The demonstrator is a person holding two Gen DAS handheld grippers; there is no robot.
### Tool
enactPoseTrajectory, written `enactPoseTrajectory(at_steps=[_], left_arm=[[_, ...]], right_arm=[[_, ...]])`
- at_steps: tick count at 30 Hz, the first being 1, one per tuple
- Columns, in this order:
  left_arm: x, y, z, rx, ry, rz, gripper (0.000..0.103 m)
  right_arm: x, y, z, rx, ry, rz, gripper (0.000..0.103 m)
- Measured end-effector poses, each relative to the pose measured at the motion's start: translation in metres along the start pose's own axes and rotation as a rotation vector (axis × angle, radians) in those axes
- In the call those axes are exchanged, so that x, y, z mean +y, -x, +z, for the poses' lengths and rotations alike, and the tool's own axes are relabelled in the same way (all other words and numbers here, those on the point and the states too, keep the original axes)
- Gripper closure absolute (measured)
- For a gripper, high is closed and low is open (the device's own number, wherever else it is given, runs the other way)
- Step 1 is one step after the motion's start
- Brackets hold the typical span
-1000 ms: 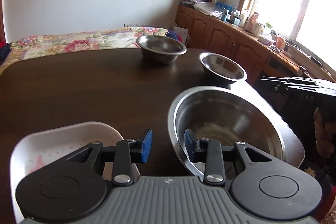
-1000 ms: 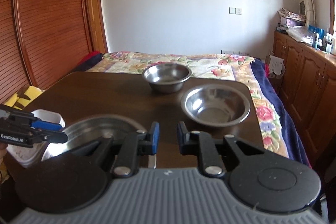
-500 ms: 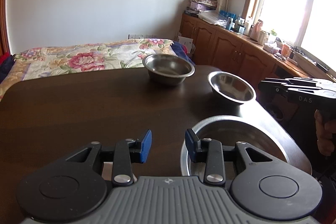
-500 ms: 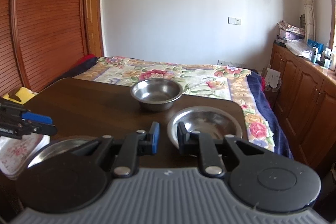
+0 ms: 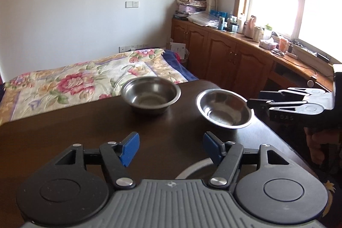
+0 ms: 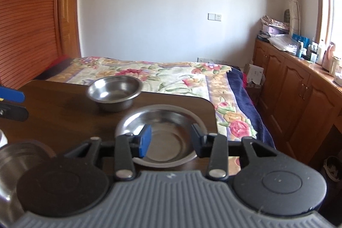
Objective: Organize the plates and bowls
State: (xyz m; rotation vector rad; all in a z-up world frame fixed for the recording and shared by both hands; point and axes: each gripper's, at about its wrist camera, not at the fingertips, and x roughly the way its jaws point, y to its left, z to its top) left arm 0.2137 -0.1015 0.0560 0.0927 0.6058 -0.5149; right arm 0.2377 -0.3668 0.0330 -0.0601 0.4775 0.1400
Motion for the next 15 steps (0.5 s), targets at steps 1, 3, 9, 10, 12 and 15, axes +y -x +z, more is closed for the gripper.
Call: enactPoseTrajectory(at_steps=[1,3,9,10,12,15], left_arm=[[-0.002,-0.003,0.004,0.001,-0.007,-0.007,0.034],[-0.006,-0.008,0.011,0.003,-0.019,-0.018,0.034],[-0.023,-0.026,0.028,0.029,-0.077,-0.045,0.042],[-0.025,-0.03,0.03,0.036,-0.089,-0.049,0.044],[-0.03,-0.038,0.034,0.051,-0.106,-0.056,0.048],[-0.035,-0.05,0.038,0.081,-0.123,-0.078,0.052]], right_arm=[[-0.005,-0.003,0.0,0.005,-0.006,-0.002,0.061],[-0.01,-0.008,0.0,0.014,-0.016,-0.004,0.061],[-0.023,-0.02,-0.004,0.031,-0.031,-0.016,0.061],[-0.024,-0.021,-0.004,0.033,-0.033,-0.017,0.061],[-0.027,-0.024,-0.006,0.04,-0.041,-0.017,0.061],[-0.03,-0.029,-0.007,0.054,-0.051,-0.01,0.061]])
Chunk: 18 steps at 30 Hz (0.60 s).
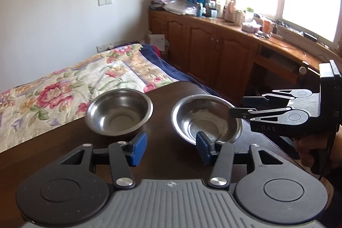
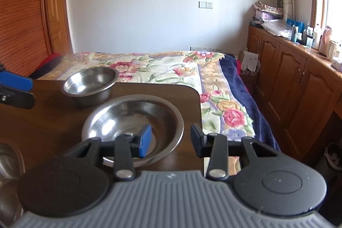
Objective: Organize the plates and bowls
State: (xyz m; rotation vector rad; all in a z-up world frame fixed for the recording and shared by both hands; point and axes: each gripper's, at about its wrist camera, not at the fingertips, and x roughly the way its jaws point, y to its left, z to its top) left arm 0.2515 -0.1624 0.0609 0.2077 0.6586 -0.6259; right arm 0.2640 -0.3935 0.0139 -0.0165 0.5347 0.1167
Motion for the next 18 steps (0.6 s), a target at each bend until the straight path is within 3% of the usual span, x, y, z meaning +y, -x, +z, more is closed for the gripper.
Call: enactPoseTrajectory(at_steps=[9,16,18], left_arm=[[-0.008,-0.043,0.01,0.104,-0.033,-0.057,0.062],[-0.008,-0.07,0.019,0.144,-0.022,-0.041,0.063],[-0.005,-0.075,0.02,0.157,-0.013,-0.038,0.069]], right_arm=[[-0.008,-0.007,-0.003,0.03,-0.02,0.02,0.061],[-0.01,-0.012,-0.004,0.048,-0.035,0.042,0.066],[-0.011,-0.013,-0.004,0.051,-0.045,0.049,0.066]])
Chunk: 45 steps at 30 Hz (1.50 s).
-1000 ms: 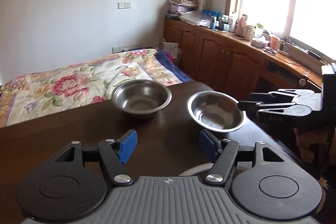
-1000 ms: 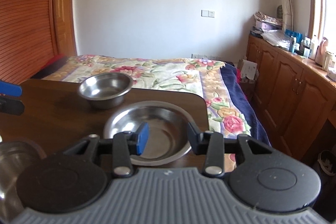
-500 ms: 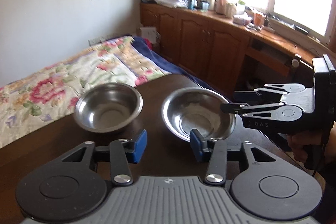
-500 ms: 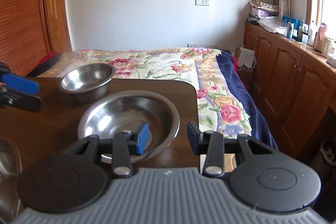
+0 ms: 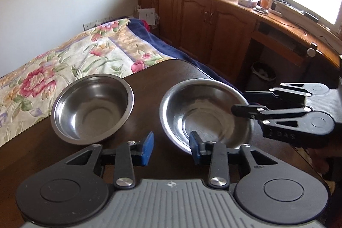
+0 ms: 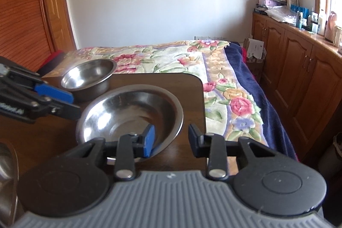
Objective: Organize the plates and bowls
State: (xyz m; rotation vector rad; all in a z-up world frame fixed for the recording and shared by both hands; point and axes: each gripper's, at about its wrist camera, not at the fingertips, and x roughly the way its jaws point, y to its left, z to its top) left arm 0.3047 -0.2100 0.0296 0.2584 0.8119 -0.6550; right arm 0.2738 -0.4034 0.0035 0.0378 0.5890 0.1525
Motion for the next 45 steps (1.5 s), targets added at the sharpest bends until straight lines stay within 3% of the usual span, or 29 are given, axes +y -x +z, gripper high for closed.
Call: enactPoseTrajectory(at_steps=[6,8,17,23,29,45], left_arm=[[0.003,-0.016,0.002,0.037,0.024,-0.006,0.076],[0.005,-0.02,0.002,0.047,0.033,-0.013,0.078],[0.004,-0.029,0.001,0.075,0.045,-0.019,0.08],[0.005,-0.028,0.0,0.075,0.047,-0.009,0.082],[0.006,-0.014,-0.003,0.059,0.052,-0.01,0.086],[-0.011,0.047,-0.009,-0.039,0.018,-0.02,0.086]], right_arm=[[0.0,-0.001,0.0,0.006,-0.011,0.02,0.072],[0.0,-0.002,-0.001,0.01,-0.015,0.036,0.079],[0.003,-0.005,-0.002,0.025,-0.021,0.046,0.08],[-0.001,-0.011,-0.001,0.06,-0.09,0.083,0.081],[0.002,-0.001,-0.001,0.041,-0.101,0.084,0.088],[0.021,0.041,0.015,-0.047,-0.055,0.036,0.088]])
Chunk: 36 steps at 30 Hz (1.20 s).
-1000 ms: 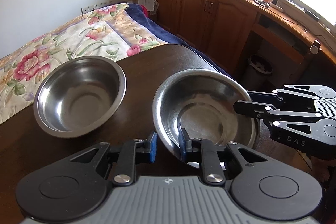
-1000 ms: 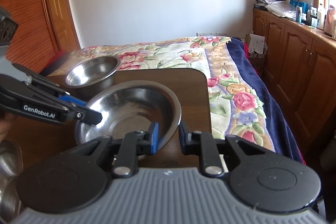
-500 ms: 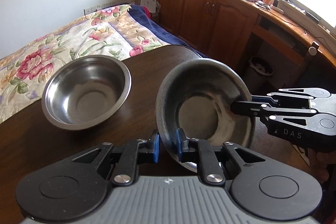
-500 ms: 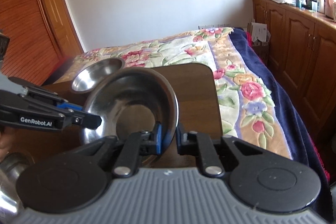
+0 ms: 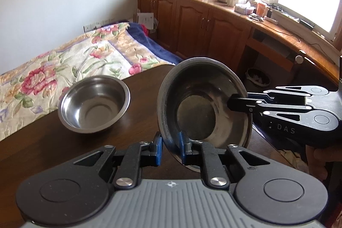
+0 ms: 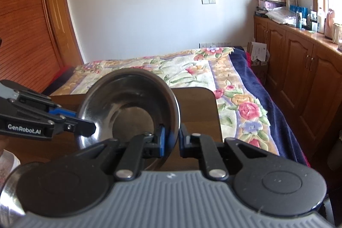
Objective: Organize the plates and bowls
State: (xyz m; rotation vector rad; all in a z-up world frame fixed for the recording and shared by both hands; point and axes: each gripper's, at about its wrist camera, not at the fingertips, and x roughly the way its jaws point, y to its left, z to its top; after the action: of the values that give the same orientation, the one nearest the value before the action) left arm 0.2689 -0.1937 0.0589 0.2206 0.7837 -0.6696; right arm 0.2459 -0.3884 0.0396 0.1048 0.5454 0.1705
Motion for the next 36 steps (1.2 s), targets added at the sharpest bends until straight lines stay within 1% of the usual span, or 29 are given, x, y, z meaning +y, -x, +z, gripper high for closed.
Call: enactPoseTrajectory(at_steps=[10,19,30,36], left_arm=[[-0.009,0.038,-0.017,-0.044,-0.016,-0.005,0.086],[-0.005,0.064,-0.036,-0.071,-0.005,-0.004,0.086],[0.002,0.083,-0.061,-0.094,0.014,-0.024,0.086],[0.006,0.091,-0.078,-0.104,0.038,-0.033,0.086]], right_arm=[[0.016,0.022,0.0,-0.032,0.023,0.002,0.088],[0.035,0.035,-0.006,-0.041,0.047,0.017,0.088],[0.055,0.046,-0.016,-0.047,0.083,0.026,0.088],[0.065,0.047,-0.024,-0.032,0.088,0.049,0.088]])
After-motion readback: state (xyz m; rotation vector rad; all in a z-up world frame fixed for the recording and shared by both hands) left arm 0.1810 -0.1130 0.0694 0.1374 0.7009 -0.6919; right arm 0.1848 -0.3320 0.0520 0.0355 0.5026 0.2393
